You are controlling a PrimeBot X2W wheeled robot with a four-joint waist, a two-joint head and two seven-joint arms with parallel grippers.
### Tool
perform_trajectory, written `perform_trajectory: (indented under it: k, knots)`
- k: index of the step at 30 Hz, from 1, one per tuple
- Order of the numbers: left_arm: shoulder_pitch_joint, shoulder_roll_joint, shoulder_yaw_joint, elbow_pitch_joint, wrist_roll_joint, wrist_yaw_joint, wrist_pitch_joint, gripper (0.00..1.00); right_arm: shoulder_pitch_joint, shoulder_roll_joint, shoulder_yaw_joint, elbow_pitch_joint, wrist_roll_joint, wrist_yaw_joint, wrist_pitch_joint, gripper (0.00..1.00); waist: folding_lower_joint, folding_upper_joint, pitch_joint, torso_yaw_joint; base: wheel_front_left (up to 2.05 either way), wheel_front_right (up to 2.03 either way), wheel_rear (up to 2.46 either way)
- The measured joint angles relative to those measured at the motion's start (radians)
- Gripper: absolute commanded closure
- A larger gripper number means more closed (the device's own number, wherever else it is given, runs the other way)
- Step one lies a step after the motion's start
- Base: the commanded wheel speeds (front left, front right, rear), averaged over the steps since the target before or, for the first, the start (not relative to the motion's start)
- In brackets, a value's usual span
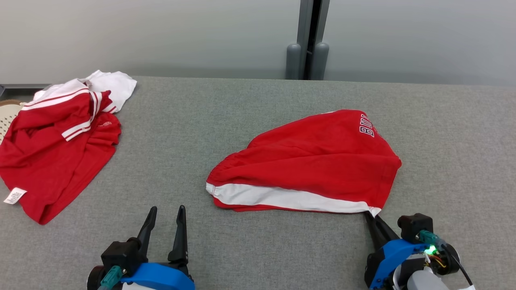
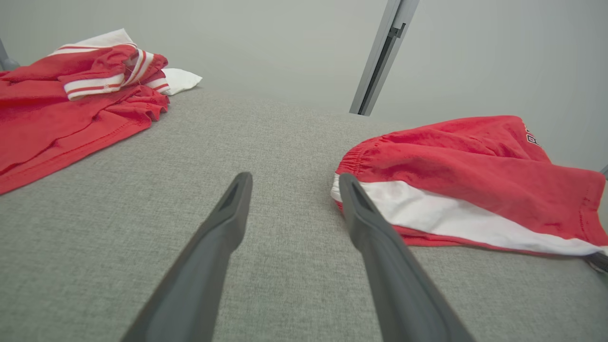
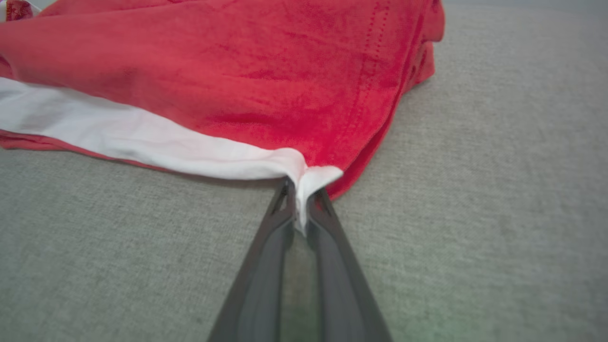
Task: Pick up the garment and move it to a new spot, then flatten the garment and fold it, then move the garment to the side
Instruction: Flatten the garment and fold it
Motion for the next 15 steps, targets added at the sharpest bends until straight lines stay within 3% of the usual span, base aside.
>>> perform_trajectory:
  k: [7,15]
  knots:
    - [-0.02,0.0,-0.034,0.008,0.008,0.0,0.0,0.0,-0.008,0.0,-0.02,-0.029,-0.008,0.0,0.0,1.0,-0.0001,0.0,0.005,-0.007,0.0,0.0,0.0]
    - [-0.147,0.041,-0.192,0.168,-0.026,0.0,0.003,0.0,-0.004,0.0,-0.064,-0.053,-0.055,0.0,0.0,1.0,0.0,0.0,0.019,-0.026,0.0,0.0,0.0]
